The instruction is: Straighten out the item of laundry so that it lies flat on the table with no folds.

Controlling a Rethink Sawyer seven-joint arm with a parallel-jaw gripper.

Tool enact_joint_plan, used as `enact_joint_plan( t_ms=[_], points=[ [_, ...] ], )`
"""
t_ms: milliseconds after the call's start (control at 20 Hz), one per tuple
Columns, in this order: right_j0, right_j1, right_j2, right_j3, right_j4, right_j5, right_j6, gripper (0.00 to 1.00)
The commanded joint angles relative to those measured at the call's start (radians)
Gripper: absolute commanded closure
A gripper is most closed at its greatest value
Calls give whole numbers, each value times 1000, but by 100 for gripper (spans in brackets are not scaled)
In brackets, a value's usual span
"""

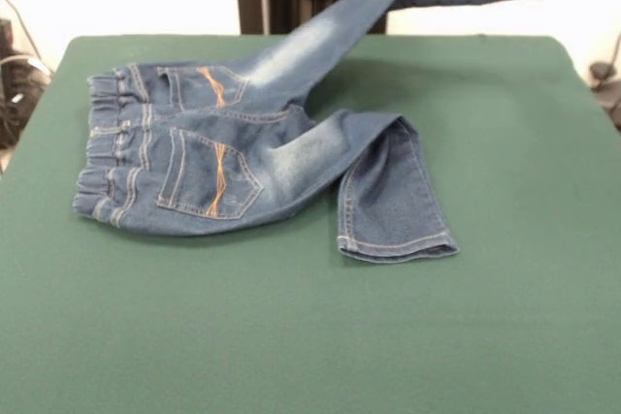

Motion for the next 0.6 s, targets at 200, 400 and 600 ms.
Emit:
enact_joint_plan(
  t_ms=[200,400,600],
  points=[
    [-59,-154,139,212,203,-434,40,100],
    [-75,-118,155,187,181,-465,66,100],
    [-95,-63,192,170,171,-556,76,100]
  ],
)
